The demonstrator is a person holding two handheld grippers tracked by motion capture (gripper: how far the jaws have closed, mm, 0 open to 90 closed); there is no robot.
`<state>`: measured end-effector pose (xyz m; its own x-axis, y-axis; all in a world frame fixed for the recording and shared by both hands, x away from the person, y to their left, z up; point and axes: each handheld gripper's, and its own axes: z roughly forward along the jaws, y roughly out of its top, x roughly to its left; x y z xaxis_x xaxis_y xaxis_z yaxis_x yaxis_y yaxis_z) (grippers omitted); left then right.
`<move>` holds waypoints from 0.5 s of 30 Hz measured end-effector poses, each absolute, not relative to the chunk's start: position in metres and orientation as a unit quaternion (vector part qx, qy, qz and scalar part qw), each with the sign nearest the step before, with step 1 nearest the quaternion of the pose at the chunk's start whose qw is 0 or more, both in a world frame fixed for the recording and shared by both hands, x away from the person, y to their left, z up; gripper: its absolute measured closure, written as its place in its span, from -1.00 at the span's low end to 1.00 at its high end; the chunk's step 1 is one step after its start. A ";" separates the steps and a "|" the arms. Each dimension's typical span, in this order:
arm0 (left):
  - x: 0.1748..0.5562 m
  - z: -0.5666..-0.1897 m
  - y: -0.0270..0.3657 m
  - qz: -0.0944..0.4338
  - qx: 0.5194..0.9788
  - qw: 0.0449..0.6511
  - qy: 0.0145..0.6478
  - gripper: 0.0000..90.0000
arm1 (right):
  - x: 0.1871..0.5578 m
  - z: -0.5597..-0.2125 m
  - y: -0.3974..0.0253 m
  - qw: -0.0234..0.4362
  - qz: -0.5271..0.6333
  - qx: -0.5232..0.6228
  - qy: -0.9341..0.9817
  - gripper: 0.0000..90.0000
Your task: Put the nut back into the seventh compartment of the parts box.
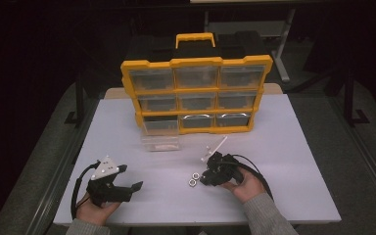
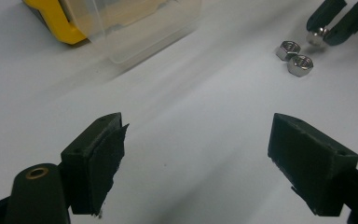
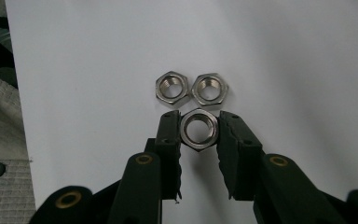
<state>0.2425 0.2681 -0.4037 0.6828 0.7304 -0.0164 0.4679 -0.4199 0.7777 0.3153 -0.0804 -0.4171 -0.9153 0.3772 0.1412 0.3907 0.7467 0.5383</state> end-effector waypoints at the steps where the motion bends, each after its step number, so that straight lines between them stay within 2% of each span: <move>1: 0.242 -0.404 0.268 0.165 0.827 0.398 0.362 -0.59 | 0.317 -0.415 -0.082 0.012 -0.293 -0.204 -0.934 0.54; 15: 0.243 -0.403 0.268 0.165 0.824 0.402 0.364 -0.60 | 0.343 -0.365 -0.096 0.002 -0.319 -0.207 -0.925 0.54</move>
<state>0.2425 0.2681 -0.4034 0.6809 0.7321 -0.0201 0.4660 -0.4119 0.7831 0.3427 -0.0957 -0.3648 -0.9139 0.3822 0.1365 0.3850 0.7098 0.5899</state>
